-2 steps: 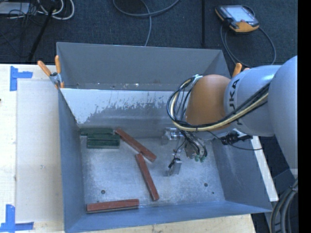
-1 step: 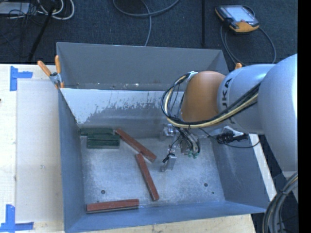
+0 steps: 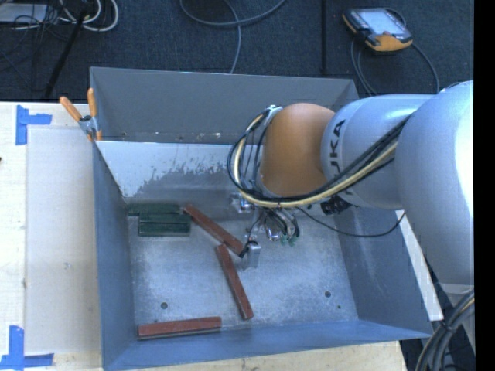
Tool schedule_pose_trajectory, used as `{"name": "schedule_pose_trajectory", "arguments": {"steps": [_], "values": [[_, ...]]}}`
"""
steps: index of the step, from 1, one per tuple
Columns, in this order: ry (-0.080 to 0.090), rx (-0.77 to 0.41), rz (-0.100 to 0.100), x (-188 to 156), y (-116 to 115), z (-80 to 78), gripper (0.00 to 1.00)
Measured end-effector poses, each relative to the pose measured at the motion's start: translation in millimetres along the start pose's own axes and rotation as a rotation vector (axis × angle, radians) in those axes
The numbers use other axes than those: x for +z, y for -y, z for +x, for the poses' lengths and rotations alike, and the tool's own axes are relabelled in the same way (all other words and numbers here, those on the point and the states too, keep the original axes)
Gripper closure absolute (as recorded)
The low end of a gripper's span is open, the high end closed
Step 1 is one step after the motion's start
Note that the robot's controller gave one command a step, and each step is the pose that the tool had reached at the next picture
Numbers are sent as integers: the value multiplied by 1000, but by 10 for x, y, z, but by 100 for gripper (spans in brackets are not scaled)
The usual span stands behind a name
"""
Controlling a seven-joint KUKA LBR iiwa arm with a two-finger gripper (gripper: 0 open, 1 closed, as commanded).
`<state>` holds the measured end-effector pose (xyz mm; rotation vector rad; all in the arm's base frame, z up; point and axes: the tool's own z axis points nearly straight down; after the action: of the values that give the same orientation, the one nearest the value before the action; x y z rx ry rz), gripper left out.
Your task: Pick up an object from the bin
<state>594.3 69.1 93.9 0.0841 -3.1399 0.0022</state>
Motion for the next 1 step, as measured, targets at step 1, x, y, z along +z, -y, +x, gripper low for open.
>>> {"name": "schedule_pose_trajectory", "arguments": {"steps": [1], "values": [[4, -37, -4, 125, -288, -127, 0]]}}
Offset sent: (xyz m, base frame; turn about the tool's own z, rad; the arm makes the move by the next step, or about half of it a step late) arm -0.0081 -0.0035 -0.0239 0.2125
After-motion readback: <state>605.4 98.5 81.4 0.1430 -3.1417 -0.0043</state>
